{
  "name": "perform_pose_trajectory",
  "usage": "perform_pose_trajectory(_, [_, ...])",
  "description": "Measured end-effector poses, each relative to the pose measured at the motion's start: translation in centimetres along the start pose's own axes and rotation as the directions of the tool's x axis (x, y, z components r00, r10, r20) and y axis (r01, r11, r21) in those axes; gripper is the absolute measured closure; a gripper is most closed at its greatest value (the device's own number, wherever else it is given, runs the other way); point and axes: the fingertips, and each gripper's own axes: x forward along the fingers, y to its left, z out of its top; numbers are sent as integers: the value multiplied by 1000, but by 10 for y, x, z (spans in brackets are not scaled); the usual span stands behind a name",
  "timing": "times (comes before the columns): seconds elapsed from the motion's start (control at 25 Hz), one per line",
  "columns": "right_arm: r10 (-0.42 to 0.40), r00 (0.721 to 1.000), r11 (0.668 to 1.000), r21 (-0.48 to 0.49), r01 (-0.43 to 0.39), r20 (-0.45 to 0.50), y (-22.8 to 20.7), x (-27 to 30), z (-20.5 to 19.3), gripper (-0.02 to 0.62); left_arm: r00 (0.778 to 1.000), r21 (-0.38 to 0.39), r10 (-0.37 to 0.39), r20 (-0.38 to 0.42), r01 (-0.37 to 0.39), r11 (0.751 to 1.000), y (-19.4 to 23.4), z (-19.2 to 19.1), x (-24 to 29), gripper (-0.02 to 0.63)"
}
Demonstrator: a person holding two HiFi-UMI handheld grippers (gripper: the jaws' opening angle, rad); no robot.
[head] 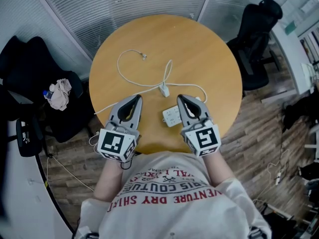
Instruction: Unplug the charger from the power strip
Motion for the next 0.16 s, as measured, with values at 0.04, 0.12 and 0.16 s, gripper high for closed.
perform_pose_trajectory(0.04, [2, 1000, 1000, -4, -2, 0, 0, 0, 0, 571, 1000, 1, 0, 0, 0, 1000, -1, 0, 1, 577])
perform_pose_trajectory(0.12, [5, 1000, 1000, -6, -5, -4, -2, 1, -2, 571, 1000, 1, 0, 0, 0, 1000, -1, 0, 2, 577])
perform_pose_trajectory(0.16, [6, 1000, 1000, -6, -6, -6, -2, 2, -2, 571, 1000, 2, 1, 0, -1, 1000, -2, 0, 2, 577])
